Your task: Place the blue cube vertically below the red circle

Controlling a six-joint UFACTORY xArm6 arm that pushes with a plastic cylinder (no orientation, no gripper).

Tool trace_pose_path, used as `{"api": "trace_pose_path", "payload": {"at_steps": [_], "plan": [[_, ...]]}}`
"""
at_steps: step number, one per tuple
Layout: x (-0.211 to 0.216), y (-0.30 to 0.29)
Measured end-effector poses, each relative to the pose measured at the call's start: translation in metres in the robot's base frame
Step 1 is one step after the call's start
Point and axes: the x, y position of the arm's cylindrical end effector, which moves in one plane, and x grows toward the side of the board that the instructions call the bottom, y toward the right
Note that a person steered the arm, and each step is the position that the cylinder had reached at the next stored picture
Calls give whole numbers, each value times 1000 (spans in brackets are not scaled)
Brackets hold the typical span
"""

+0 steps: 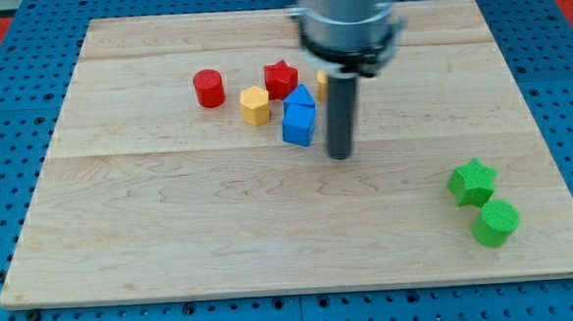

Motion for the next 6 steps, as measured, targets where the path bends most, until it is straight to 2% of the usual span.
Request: {"api": "trace_pose_path", "payload": {"at_steps": [1, 2, 3, 4, 5, 6], "plan": [[-34, -7], [-50, -67], [-23, -82], [-18, -95], [-20, -160], [-20, -147]]}}
